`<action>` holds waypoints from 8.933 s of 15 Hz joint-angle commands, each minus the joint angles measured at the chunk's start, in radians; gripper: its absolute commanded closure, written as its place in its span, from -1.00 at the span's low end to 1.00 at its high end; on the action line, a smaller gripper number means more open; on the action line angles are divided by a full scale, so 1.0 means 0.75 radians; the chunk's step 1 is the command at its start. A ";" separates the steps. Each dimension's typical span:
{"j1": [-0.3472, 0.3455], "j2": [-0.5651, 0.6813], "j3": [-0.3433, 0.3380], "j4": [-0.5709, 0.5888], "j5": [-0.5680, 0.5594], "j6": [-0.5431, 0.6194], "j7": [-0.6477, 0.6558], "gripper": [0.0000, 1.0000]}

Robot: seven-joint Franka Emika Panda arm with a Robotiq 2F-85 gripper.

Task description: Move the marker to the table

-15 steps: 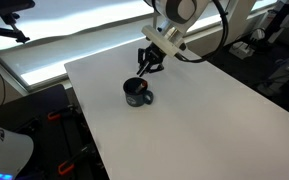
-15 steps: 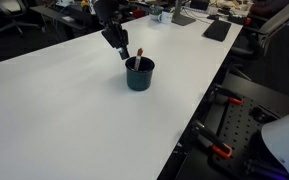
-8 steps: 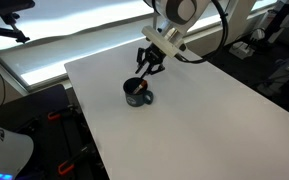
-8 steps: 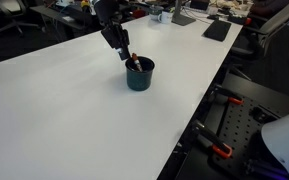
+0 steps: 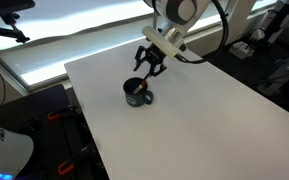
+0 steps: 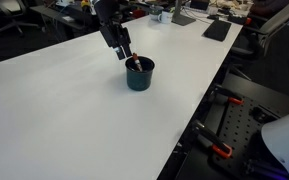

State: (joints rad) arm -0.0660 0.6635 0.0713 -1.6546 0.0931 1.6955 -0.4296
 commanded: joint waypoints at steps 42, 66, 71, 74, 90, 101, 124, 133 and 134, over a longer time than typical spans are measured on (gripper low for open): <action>-0.014 -0.169 -0.006 -0.255 0.015 0.032 0.082 -1.00; -0.024 -0.149 -0.005 -0.239 0.018 0.023 0.070 1.00; -0.021 -0.169 -0.004 -0.261 0.016 0.023 0.074 0.25; -0.019 -0.178 -0.007 -0.279 0.009 0.026 0.077 -0.24; -0.024 -0.196 -0.010 -0.311 0.021 0.044 0.064 -1.00; -0.031 -0.183 -0.002 -0.345 0.046 0.065 0.044 -0.77; -0.028 -0.188 -0.005 -0.347 0.034 0.071 0.047 0.06; -0.031 -0.179 -0.019 -0.341 -0.010 0.167 0.031 -1.00; -0.031 -0.180 -0.018 -0.342 -0.010 0.170 0.029 -1.00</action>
State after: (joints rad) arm -0.0882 0.5463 0.0559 -1.8861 0.0954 1.7952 -0.3922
